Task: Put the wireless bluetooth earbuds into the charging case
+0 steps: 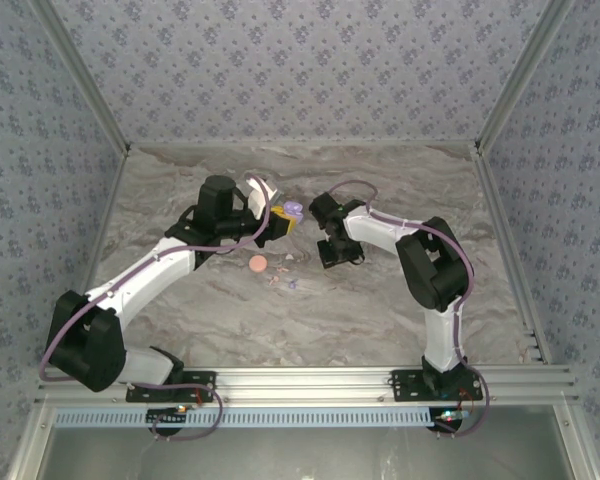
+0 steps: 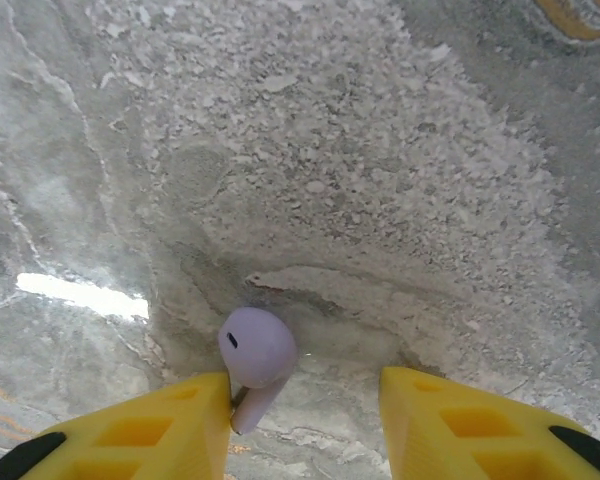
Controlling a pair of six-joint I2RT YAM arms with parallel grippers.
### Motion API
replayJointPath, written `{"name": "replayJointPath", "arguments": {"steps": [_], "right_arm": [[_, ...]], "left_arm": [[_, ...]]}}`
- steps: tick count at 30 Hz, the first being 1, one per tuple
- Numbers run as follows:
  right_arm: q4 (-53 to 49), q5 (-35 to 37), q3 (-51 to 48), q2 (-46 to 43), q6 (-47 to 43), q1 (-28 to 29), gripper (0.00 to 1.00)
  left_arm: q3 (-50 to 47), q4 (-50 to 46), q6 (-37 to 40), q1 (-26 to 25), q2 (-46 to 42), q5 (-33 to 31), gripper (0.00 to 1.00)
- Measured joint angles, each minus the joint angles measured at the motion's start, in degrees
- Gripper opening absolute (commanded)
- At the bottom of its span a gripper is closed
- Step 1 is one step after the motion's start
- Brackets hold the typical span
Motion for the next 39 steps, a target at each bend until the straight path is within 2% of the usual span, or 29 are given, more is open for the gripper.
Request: {"name": "replayJointPath", "arguments": {"steps": [14, 19, 27, 39], "right_arm": [[-2.2, 1.5, 0.0, -0.4, 0.0, -0.1, 0.42], [-2.1, -2.1, -0.3, -2.9, -0.7, -1.0, 0.45], [-1.6, -8.3, 0.7, -3.3, -2.0, -2.7, 0.42], [-2.0, -8.8, 5.4, 1.3, -1.8, -3.1, 0.37]], "left_arm": [[0.0, 0.0, 0.0, 0.0, 0.0, 0.0, 0.13], [0.0, 0.0, 0.0, 0.0, 0.0, 0.0, 0.13], [0.0, 0.0, 0.0, 0.0, 0.0, 0.0, 0.13], [0.0, 0.0, 0.0, 0.0, 0.0, 0.0, 0.13]]}}
